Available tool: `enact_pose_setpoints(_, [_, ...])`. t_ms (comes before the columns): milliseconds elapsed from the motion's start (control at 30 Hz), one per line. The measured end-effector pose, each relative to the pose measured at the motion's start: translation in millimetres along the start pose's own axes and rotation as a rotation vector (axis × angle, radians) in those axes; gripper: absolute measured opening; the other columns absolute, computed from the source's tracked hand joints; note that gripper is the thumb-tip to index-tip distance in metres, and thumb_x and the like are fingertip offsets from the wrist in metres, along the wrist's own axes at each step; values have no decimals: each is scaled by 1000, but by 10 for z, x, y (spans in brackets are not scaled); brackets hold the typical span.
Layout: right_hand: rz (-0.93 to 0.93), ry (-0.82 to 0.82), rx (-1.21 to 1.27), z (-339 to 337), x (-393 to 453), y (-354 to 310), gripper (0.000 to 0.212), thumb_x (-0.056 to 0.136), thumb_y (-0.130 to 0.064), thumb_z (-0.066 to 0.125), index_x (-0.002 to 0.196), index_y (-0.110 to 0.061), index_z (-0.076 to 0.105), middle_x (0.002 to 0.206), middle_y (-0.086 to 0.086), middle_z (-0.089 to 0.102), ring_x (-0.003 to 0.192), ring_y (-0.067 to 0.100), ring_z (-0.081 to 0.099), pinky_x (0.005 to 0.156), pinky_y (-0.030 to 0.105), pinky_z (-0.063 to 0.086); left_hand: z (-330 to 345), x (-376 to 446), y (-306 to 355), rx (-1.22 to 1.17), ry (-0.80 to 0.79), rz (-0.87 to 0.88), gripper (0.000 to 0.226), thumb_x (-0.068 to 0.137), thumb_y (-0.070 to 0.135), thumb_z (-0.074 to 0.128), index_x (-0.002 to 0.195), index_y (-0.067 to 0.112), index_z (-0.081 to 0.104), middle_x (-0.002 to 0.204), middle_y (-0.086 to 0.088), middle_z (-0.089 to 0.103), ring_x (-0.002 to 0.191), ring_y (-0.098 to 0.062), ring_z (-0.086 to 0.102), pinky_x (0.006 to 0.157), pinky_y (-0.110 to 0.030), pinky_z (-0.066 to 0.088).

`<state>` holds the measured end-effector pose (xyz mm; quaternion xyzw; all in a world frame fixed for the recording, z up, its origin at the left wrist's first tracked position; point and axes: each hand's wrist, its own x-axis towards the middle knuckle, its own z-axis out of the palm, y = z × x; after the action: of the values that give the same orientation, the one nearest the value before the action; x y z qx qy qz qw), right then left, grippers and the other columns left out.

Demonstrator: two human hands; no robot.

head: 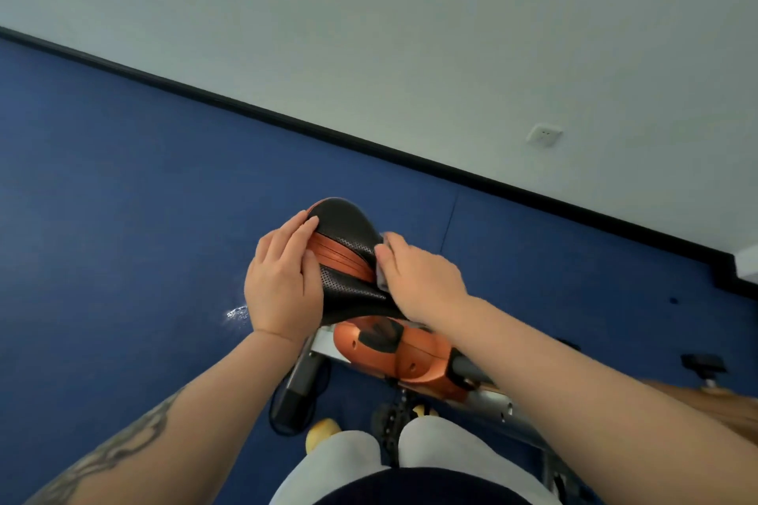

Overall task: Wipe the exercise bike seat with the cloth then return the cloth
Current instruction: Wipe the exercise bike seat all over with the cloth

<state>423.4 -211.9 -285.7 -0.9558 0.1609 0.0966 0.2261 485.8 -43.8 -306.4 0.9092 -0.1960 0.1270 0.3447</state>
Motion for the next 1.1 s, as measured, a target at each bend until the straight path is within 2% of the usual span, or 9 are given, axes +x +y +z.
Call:
enact_pose_setpoints(133, [-71,178,-41,105,-217,18,50,100,-46,19,147,-28,25,122,-1,59,102,22,58,72,37,45,-4,-8,4,1,-1,-1,40,90,18,37,126,24,54,132,9,54,118,-11,44,88,-31,44])
enact_pose_setpoints(233, [-39,198,-48,82,-568,342,47,98,-47,16,141,-34,31,120,-9,59,100,16,56,75,35,49,4,-4,-4,1,3,3,40,91,19,37,126,25,54,132,11,54,119,-10,44,88,-29,43])
enact_pose_setpoints(367, [26,200,-101,88,-363,229,48,97,-48,11,123,-29,47,106,-5,64,90,20,60,62,33,37,9,-3,-2,13,4,3,40,91,20,36,126,24,54,132,10,55,117,-10,44,88,-29,42])
enact_pose_setpoints(467, [30,216,-101,152,-20,-132,50,100,-49,16,135,-22,38,111,3,64,92,24,61,63,35,39,7,3,12,19,-6,4,41,90,20,35,126,23,54,132,8,55,117,-11,44,87,-31,43])
enact_pose_setpoints(633, [-153,233,-158,169,-345,5,59,99,-46,20,153,-25,9,148,-2,43,119,19,52,90,36,46,-7,-10,12,14,-9,-10,40,91,20,36,126,23,54,132,9,54,118,-9,44,88,-29,43])
enact_pose_setpoints(767, [-225,158,-107,144,-347,93,57,99,-47,15,153,-33,-1,161,-4,17,145,18,24,114,39,30,1,-38,40,-22,23,-45,37,90,20,37,122,20,57,128,7,57,116,-8,47,90,-26,42])
enact_pose_setpoints(867, [-306,103,-20,106,128,-223,56,102,-44,20,153,-33,1,163,-3,3,149,18,7,117,39,22,-14,-36,64,-79,47,-92,38,89,18,36,120,16,57,122,4,58,110,-9,52,90,-27,46])
enact_pose_setpoints(967, [-439,54,-101,8,488,-435,52,103,-40,21,153,-30,12,163,-2,7,149,19,2,120,40,11,-9,-36,88,-31,49,-124,38,89,19,37,122,17,55,121,4,59,105,-8,54,85,-25,46])
enact_pose_setpoints(1100, [-567,55,-87,56,246,-139,52,102,-38,24,153,-36,10,163,-6,4,149,16,-6,121,39,10,5,-70,75,-47,81,-236,37,89,24,37,121,20,56,119,8,59,103,-2,50,88,-26,45])
